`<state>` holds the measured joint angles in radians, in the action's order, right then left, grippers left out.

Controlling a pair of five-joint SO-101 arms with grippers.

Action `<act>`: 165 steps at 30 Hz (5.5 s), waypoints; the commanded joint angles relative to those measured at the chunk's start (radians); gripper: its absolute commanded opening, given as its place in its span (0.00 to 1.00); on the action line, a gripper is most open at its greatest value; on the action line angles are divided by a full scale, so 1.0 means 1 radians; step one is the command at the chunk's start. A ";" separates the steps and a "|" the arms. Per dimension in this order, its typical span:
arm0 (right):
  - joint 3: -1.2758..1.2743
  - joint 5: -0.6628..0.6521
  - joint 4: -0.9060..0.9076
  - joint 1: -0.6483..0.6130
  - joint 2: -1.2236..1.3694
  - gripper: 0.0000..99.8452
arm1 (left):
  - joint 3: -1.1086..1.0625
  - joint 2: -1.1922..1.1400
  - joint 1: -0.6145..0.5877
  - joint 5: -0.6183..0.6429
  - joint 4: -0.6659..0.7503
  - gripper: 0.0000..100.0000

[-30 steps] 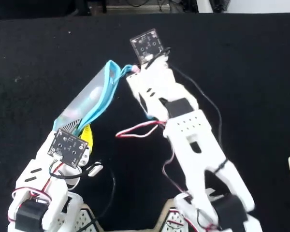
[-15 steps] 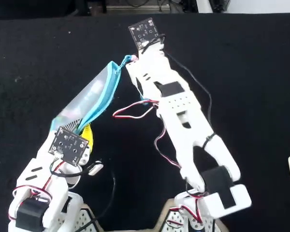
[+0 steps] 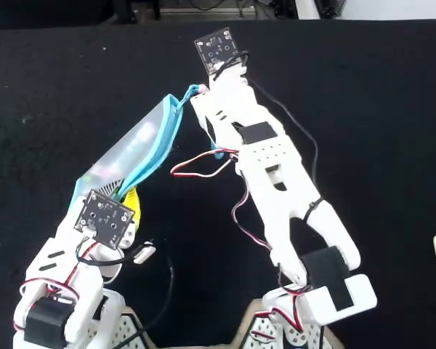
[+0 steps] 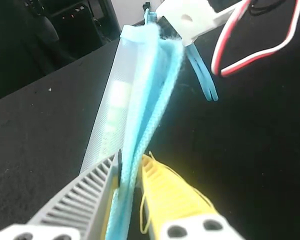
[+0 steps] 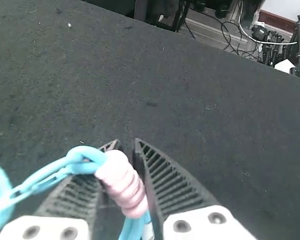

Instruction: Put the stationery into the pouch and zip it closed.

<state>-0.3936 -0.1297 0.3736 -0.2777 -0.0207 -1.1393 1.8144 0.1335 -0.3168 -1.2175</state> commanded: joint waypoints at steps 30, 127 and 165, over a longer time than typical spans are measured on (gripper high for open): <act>0.056 0.006 0.575 -0.051 -0.513 0.27 | 0.004 0.011 -0.007 -0.008 -0.012 0.03; -1.302 0.014 0.729 0.368 -1.693 0.01 | -0.507 0.009 -0.573 0.071 -0.077 0.03; -1.291 0.120 0.931 0.316 -1.873 0.01 | -0.559 0.009 -0.421 0.324 -0.029 0.04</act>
<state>-1.6932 -0.0176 1.3004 0.0414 -1.7975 -1.6747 1.8174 -0.1887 0.0008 -1.2574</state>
